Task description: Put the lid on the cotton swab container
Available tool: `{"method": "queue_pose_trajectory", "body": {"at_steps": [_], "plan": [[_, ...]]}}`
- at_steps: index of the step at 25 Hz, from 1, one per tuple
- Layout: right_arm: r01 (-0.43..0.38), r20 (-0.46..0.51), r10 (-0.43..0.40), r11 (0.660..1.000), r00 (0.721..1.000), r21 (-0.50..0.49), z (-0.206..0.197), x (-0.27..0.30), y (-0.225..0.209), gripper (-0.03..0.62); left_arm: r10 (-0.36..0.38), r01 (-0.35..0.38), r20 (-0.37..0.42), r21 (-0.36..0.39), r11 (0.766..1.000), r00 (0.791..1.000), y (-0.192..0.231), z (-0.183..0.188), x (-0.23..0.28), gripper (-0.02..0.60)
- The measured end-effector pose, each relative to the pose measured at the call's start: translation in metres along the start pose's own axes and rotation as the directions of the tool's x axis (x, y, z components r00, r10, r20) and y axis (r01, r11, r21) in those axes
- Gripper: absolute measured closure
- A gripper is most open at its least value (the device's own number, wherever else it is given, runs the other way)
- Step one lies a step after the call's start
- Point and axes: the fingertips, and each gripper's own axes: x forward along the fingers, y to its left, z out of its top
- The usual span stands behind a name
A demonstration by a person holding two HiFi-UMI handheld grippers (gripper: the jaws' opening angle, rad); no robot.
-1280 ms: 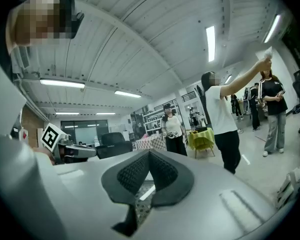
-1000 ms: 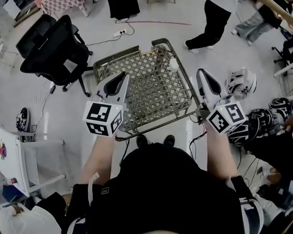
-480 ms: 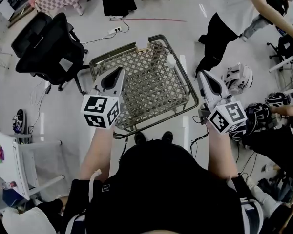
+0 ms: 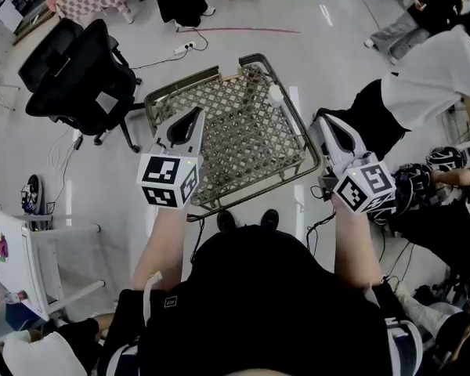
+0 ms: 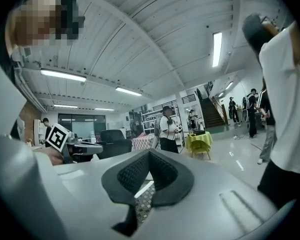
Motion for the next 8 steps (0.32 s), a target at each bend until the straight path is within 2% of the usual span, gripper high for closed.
{"method": "queue_pose_trajectory", "body": {"at_steps": [8], "plan": [[-0.009, -0.005, 0.009, 1.0, 1.0, -0.003, -0.0005, 0.0064, 0.0075, 0.586, -0.011, 0.011, -0.009, -0.028, 1.0, 1.0, 0.0048, -0.0074, -0.0031, 0.558]]}}
